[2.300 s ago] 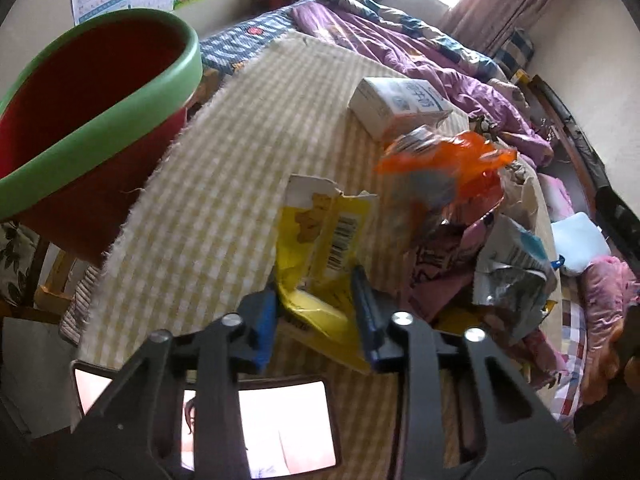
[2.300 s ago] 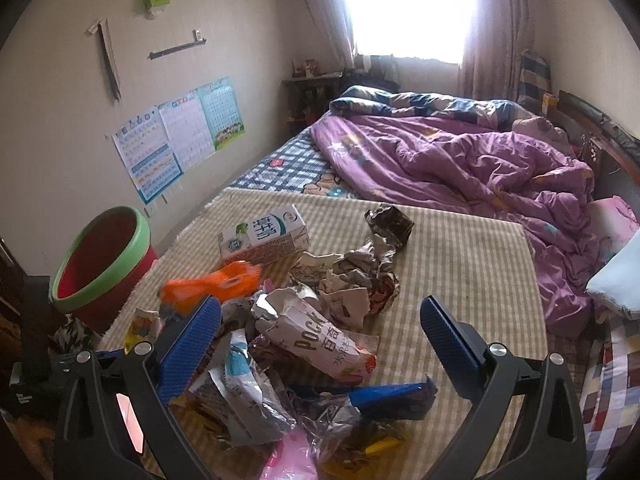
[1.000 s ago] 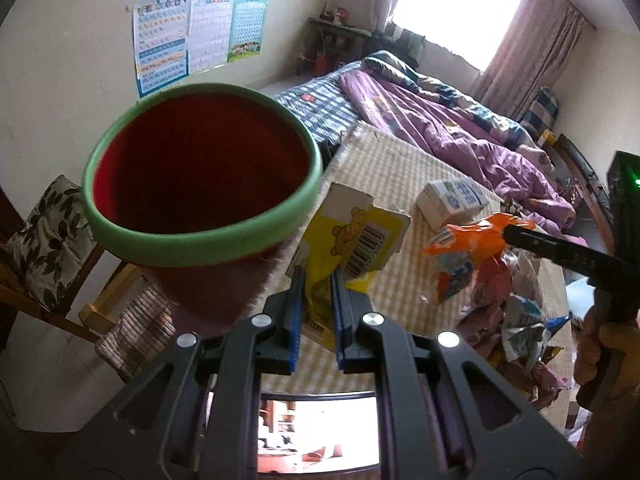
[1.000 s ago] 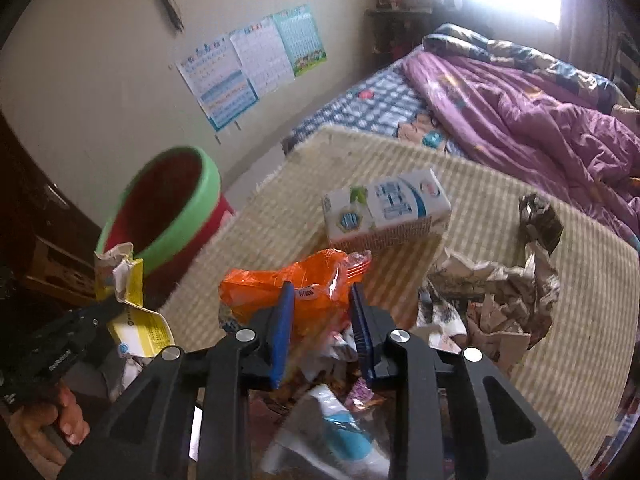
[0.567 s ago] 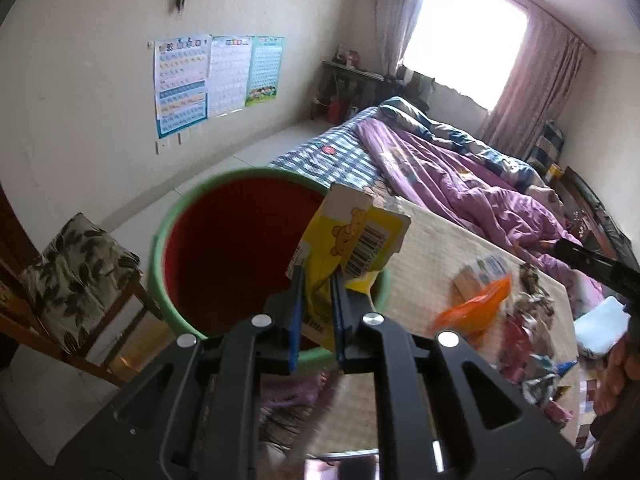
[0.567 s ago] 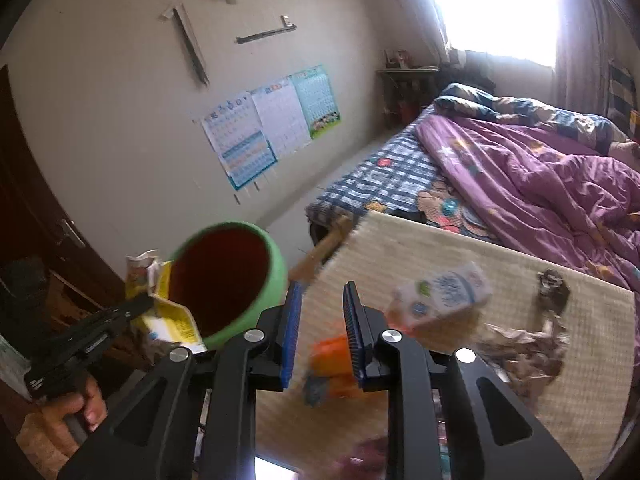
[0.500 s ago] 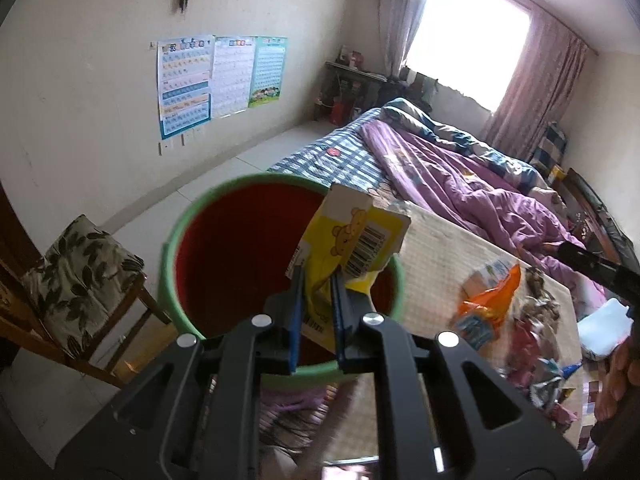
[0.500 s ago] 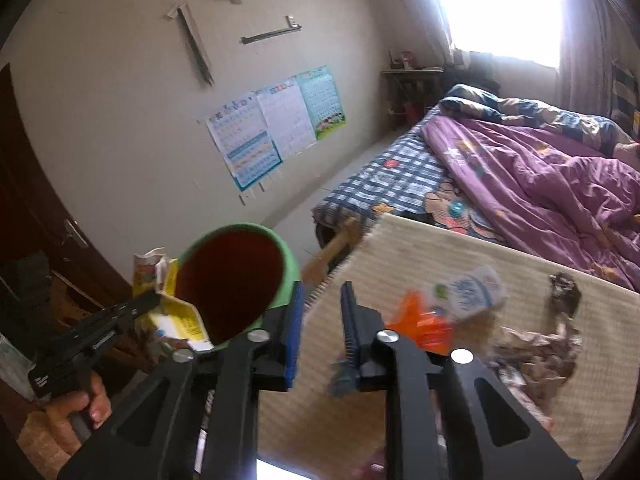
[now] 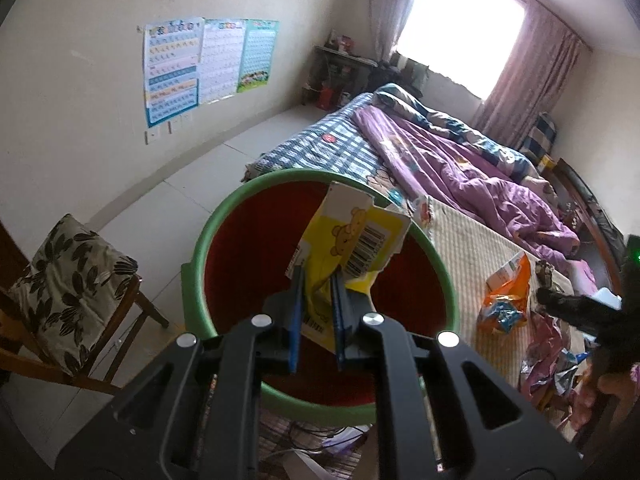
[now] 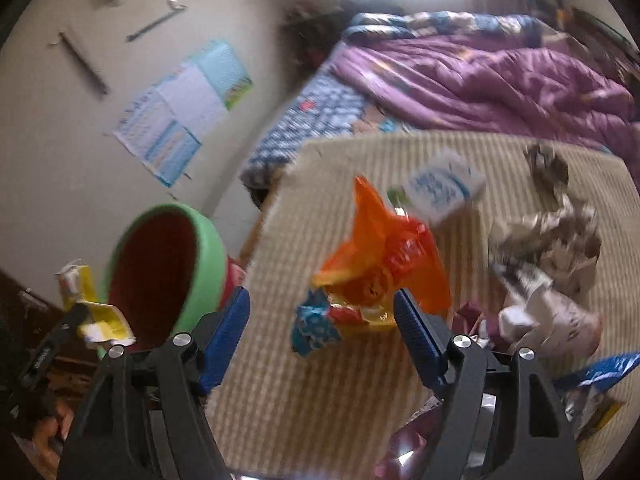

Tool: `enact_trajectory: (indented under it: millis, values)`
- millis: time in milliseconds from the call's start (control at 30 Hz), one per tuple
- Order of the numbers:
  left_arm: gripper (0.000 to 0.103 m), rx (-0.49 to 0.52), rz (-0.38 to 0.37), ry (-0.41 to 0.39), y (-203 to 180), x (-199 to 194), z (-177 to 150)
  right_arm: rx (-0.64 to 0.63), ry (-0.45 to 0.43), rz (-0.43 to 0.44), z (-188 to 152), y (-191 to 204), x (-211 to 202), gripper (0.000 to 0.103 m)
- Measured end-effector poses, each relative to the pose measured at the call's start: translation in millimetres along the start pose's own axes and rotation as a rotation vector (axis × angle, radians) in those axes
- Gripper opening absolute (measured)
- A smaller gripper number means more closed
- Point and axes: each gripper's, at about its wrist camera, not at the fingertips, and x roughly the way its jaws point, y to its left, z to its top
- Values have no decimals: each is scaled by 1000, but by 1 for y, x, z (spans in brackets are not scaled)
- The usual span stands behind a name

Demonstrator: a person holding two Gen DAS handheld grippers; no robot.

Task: Collect trash
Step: 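Drop the yellow wrapper in the bin with the left gripper while the right drops the orange bag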

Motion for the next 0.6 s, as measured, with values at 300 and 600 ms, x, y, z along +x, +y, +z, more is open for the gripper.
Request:
enact_trajectory:
  millis: [300,600]
  values:
    - [12,41,-57,42,4,17,2,38,29,-158,7,-1,43,73]
    - [12,51,-73,65,10,31,5,-52,2,-184,9,12,40,56]
